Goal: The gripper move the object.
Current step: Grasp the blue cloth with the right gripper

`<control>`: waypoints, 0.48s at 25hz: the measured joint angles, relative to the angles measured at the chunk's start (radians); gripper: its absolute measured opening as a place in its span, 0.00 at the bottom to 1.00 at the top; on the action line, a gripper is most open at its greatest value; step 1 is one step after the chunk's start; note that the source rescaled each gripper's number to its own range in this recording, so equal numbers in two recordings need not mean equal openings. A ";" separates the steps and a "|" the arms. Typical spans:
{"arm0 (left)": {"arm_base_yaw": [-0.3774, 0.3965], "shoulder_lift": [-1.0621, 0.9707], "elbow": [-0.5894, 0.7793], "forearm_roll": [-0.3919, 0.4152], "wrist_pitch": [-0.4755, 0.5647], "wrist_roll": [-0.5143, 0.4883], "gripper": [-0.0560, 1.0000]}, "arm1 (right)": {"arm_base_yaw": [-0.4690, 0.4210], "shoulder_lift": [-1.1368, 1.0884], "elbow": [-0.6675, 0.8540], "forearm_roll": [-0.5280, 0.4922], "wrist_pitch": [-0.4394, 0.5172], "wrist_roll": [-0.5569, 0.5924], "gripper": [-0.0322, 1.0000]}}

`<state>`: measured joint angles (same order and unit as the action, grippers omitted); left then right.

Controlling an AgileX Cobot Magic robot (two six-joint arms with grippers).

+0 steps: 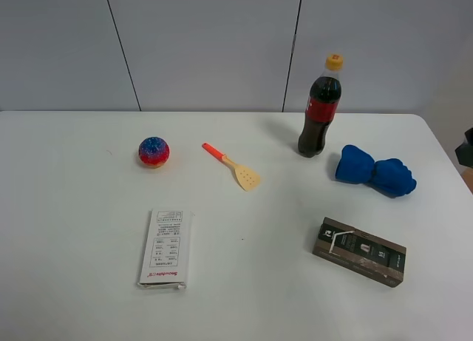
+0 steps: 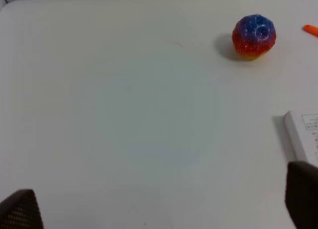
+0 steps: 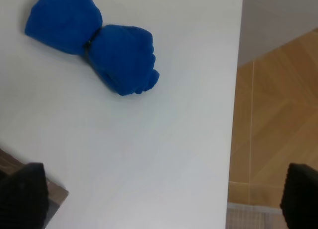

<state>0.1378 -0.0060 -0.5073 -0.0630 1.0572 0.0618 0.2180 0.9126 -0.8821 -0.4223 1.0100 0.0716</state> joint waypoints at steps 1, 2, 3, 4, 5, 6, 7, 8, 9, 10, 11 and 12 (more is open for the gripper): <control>0.000 0.000 0.000 0.000 0.000 0.000 1.00 | 0.000 0.003 0.000 0.000 -0.001 0.017 0.91; 0.000 0.000 0.000 0.000 0.000 0.000 1.00 | 0.000 0.003 0.000 0.001 -0.008 0.035 0.91; 0.000 0.000 0.000 0.000 0.000 0.000 1.00 | 0.000 0.004 0.000 0.001 -0.020 0.056 0.93; 0.000 0.000 0.000 0.000 0.000 0.000 1.00 | 0.000 0.004 0.000 0.001 -0.036 0.069 0.94; 0.000 0.000 0.000 0.000 0.000 0.000 1.00 | 0.000 0.004 0.000 0.001 -0.048 0.078 0.95; 0.000 0.000 0.000 0.000 0.000 0.000 1.00 | 0.000 0.005 0.000 0.001 -0.061 0.079 0.96; 0.000 0.000 0.000 0.000 0.000 0.000 1.00 | 0.000 0.006 0.000 0.001 -0.068 0.081 0.96; 0.000 0.000 0.000 0.000 0.000 0.000 1.00 | 0.000 0.011 0.000 0.001 -0.068 0.081 0.96; 0.000 0.000 0.000 0.000 0.000 0.000 1.00 | 0.000 0.018 0.000 0.001 -0.068 0.084 0.96; 0.000 0.000 0.000 0.000 0.000 0.000 1.00 | 0.000 0.028 0.000 0.001 -0.067 0.085 0.96; 0.000 0.000 0.000 0.000 0.000 0.000 1.00 | 0.000 0.042 0.000 0.001 -0.062 0.088 0.96; 0.000 0.000 0.000 0.000 0.000 0.000 1.00 | 0.000 0.056 0.000 0.001 -0.061 0.097 0.96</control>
<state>0.1378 -0.0060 -0.5073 -0.0630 1.0572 0.0618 0.2180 0.9684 -0.8821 -0.4212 0.9490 0.1684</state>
